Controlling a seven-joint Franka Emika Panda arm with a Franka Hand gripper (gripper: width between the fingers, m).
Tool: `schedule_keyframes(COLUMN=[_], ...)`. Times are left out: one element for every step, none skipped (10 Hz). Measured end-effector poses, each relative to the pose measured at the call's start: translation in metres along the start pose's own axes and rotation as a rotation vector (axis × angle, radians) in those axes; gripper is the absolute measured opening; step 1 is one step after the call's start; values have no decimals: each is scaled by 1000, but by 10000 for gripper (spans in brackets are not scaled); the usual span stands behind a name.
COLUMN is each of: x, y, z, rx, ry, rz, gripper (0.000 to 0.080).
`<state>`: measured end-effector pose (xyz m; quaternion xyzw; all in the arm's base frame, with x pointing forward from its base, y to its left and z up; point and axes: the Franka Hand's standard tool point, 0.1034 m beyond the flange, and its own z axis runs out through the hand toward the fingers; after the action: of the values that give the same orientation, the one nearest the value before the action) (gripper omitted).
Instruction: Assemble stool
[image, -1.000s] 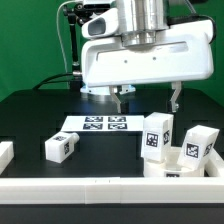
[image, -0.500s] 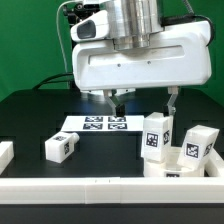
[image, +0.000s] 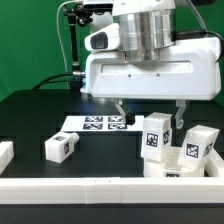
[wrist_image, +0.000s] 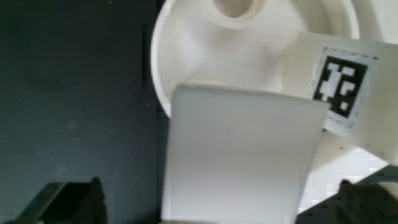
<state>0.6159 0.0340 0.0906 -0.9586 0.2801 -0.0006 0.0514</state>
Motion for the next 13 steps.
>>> schedule_keyframes(x=[0,0,1,1,0,1,1,1,1,1,0,0,0], y=[-1,-1,-1,-1,-1,-1,-1,-1,-1,-1,-1,-1,-1], z=[0,0,0,0,0,0,0,0,0,0,0,0,0], rx=[1,1,1,1,1,1,1,1,2,2,2,3,3], ry=[0,1,1,1,1,1,1,1,0,0,0,-1,-1], rz=[-1,-2,-4,-5,-4,-4,-4,-2,11,20,56,152,222], gripper=[649,649,649,535,400,400,335,335,335,335,335,335,337])
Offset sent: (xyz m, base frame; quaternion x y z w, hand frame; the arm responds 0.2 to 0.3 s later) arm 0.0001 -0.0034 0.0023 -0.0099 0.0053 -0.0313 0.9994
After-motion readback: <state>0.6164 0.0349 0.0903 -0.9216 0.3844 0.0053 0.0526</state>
